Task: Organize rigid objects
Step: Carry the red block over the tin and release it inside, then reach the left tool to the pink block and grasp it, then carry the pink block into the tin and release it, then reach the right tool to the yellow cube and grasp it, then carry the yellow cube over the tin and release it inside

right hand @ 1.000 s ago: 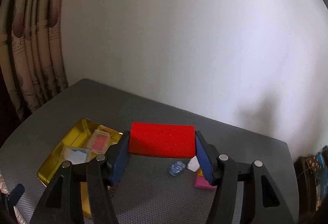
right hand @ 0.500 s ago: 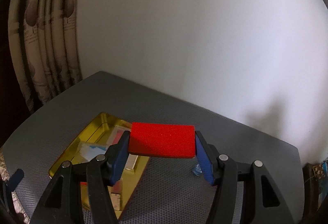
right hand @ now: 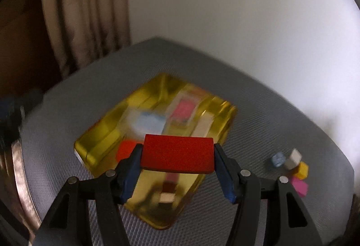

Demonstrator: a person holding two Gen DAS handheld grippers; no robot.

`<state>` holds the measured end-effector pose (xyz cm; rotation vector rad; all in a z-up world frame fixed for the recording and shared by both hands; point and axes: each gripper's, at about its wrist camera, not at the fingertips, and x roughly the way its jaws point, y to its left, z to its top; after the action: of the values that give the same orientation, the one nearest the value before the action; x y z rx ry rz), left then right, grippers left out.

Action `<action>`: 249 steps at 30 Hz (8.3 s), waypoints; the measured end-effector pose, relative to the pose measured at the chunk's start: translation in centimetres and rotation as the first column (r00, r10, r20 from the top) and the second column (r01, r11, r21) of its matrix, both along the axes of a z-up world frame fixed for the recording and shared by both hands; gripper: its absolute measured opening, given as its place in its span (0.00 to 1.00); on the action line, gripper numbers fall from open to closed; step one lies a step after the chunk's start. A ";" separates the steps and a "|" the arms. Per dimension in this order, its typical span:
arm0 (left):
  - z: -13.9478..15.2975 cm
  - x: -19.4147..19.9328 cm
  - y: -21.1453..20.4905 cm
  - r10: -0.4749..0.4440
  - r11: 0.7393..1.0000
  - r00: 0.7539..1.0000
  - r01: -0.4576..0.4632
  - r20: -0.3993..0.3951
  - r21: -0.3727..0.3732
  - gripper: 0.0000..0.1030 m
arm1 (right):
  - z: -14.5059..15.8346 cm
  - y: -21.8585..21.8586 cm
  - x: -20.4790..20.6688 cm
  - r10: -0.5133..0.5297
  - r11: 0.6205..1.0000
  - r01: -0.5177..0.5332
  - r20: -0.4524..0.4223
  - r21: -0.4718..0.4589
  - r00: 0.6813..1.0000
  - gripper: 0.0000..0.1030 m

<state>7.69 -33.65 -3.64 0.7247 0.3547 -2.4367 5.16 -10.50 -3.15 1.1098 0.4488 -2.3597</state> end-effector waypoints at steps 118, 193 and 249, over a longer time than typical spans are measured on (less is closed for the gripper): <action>-1.4 -17.7 32.7 -0.610 0.773 0.741 0.635 0.280 0.002 0.55 | -1.9 44.8 12.7 -0.519 0.719 0.519 0.140 -0.463 0.843 0.71; -3.3 -21.6 5.7 -0.098 0.943 0.961 0.006 0.259 0.332 0.90 | -2.0 44.2 12.6 -0.504 0.717 0.518 0.166 -0.467 0.848 0.71; 0.9 3.0 13.5 -0.486 0.873 0.874 0.486 -0.008 0.043 0.99 | 3.9 25.3 -1.3 -0.409 0.900 0.390 -0.070 -0.194 0.910 0.30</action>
<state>10.71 -20.19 -2.76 0.9285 0.2445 -2.9072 3.89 14.76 0.78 1.0733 0.0408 -2.7636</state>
